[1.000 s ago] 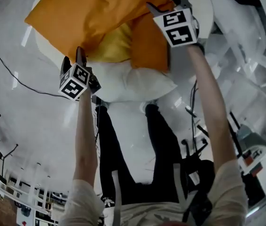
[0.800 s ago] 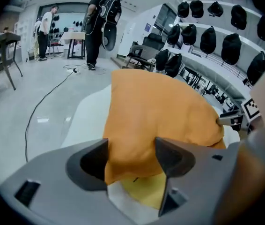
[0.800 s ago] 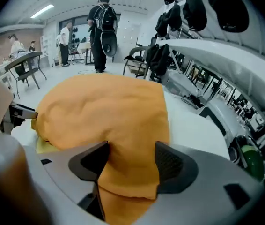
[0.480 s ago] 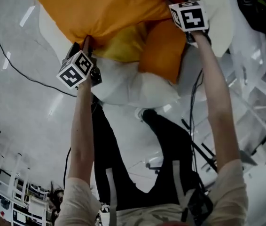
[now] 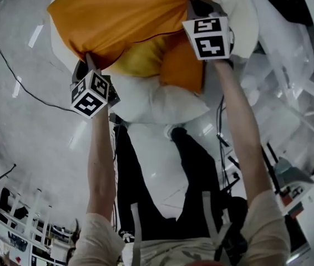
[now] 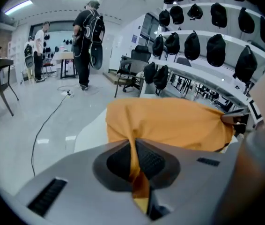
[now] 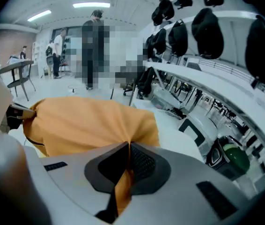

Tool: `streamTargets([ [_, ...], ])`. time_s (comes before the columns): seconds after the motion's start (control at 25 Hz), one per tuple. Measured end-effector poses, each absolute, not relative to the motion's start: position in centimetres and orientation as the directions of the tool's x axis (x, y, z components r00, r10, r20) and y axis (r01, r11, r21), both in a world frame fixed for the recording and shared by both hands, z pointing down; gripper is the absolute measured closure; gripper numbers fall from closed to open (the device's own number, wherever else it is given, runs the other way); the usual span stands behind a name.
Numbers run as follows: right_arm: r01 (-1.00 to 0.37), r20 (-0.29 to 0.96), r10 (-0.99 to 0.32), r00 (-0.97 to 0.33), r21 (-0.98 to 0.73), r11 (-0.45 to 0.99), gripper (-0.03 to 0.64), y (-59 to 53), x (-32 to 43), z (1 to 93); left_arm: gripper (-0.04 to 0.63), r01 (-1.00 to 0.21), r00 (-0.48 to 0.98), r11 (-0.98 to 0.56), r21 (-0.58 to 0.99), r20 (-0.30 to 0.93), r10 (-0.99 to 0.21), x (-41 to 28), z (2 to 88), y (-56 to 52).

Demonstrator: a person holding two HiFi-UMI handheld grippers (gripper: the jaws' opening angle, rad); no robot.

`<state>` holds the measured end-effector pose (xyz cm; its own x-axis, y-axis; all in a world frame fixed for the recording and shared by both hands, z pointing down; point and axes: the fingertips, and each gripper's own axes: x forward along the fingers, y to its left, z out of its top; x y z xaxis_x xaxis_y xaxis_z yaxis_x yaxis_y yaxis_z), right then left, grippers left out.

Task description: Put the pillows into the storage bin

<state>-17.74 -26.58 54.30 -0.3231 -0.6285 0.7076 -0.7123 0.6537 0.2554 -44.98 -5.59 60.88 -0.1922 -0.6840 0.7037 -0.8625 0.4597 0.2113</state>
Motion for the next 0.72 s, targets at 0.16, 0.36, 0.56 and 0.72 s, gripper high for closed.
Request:
streamTargets([
  [0.16,-0.806,0.630,-0.713,-0.307,0.227,0.547,0.606,-24.5,-13.9,48.2,0.578,-0.907,-0.184,0.378,0.184,0.634,-0.751,-44.3,54.7,-8.3],
  [0.36,-0.905,0.579,-0.791,-0.200,0.199,0.375,0.606,-21.1,-4.6,41.6,0.578,-0.969,-0.077,0.197,0.148,0.577,-0.813,-37.8,48.4,-11.4],
  [0.56,-0.969,0.472,-0.882,0.003,0.220,0.115,0.606,-17.1,7.0,35.6,0.578,-0.988,0.127,-0.065,0.142,0.488,-0.864,-27.4,43.3,-17.1],
  [0.72,-0.974,0.417,-0.900,0.126,0.224,-0.032,0.606,-13.4,15.4,32.5,0.578,-0.970,0.242,-0.205,0.131,0.443,-0.863,-18.7,40.1,-18.5],
])
